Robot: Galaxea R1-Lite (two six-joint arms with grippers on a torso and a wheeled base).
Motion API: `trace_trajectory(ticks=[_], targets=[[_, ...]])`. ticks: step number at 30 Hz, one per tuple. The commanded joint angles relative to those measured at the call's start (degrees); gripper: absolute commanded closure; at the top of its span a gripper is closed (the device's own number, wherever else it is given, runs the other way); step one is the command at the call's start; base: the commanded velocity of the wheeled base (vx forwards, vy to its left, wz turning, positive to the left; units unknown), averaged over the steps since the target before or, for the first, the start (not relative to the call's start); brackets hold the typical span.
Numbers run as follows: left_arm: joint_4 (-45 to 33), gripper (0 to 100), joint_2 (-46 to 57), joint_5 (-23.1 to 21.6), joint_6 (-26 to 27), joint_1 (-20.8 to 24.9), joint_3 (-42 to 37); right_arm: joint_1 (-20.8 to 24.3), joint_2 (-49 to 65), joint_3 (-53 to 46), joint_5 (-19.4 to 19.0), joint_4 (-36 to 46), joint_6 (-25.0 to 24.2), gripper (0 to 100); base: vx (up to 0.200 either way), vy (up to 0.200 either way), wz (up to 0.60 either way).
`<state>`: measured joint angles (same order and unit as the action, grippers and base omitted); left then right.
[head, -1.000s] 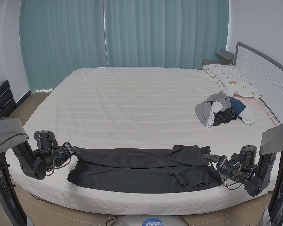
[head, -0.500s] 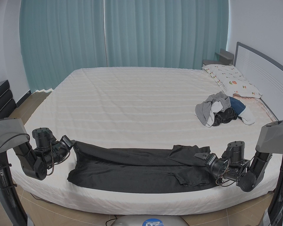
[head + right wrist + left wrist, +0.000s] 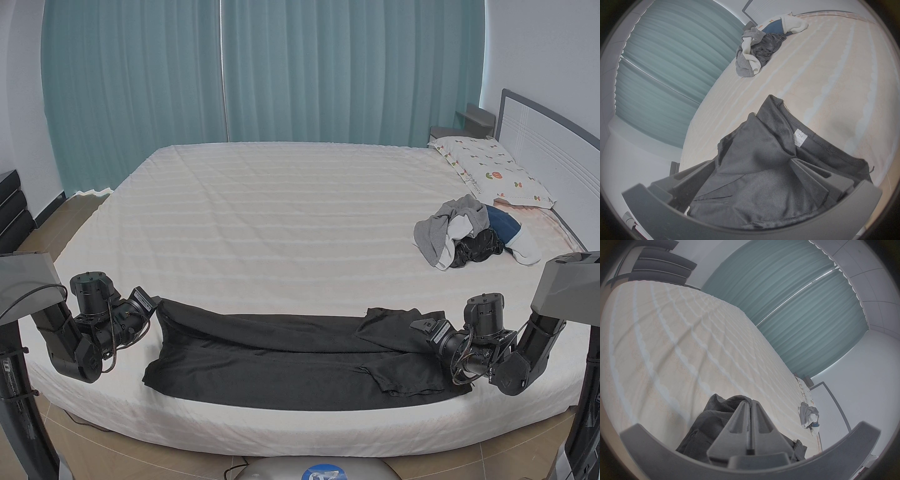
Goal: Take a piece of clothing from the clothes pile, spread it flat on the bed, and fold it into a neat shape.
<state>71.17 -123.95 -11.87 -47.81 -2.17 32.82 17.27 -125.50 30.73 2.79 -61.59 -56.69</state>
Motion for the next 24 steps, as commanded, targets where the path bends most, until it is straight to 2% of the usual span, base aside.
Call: trace_trajectory(ticks=[1,6,11,12,24], targets=[[0.02,100,-0.24,0.01,0.00,0.06,0.05,0.04,-1.41,0.56,0.46,-0.02,0.08,0,0.000,0.000,0.00],[0.02,100,-0.15,0.10,0.00,-0.03,0.05,-0.31,-4.58,3.28,2.57,-0.02,0.08,0,0.000,0.000,0.00],[0.02,100,-0.24,0.10,0.00,0.06,0.05,-1.28,-4.93,5.04,2.57,0.15,0.08,0,0.000,0.000,0.00],[0.02,100,-0.24,0.10,0.09,0.06,0.05,-1.54,-5.10,5.48,2.57,0.50,0.17,100,0.000,0.000,0.00],[0.02,100,-0.76,0.45,0.17,0.06,0.23,-2.42,-5.19,7.50,2.66,1.91,0.35,100,0.000,0.000,0.00]])
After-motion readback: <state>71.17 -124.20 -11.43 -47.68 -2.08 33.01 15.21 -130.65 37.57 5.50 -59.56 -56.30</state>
